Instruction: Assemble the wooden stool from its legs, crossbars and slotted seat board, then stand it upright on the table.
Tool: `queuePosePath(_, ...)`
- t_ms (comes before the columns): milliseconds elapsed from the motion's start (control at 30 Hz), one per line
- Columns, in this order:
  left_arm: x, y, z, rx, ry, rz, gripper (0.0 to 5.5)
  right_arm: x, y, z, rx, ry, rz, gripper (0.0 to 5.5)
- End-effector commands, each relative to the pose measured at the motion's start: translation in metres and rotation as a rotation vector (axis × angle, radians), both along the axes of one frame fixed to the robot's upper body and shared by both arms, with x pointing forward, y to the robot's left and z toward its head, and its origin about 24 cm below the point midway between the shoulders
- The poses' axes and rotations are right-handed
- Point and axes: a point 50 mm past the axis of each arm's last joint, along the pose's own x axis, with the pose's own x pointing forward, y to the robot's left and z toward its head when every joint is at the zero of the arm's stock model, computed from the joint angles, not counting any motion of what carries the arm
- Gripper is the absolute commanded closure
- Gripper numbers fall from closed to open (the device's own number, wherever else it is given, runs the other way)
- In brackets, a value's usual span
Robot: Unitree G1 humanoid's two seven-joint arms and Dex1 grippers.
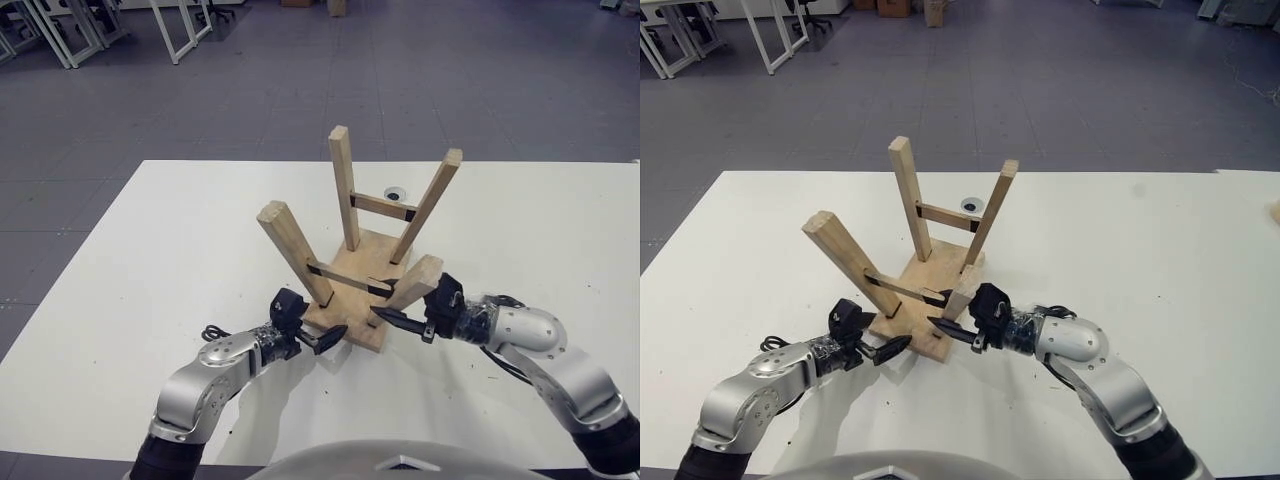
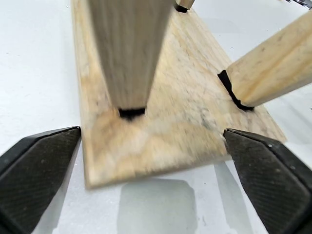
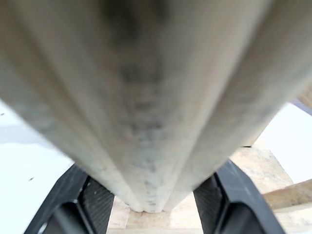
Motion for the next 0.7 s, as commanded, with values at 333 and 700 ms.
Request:
queuePosePath(333,0.017,-0.016,0.097,-0.407,-0.192,-0.053,0.00,0.008,-0.029,-0.058,-0.208,0.183,-0.142,3.48)
queuePosePath(700,0.037,-0.041,0.159,-0.178,-0.356,-0.036,1.33,0.010,-0.031,-0.058,-0.207,0.182,-0.142,3.48)
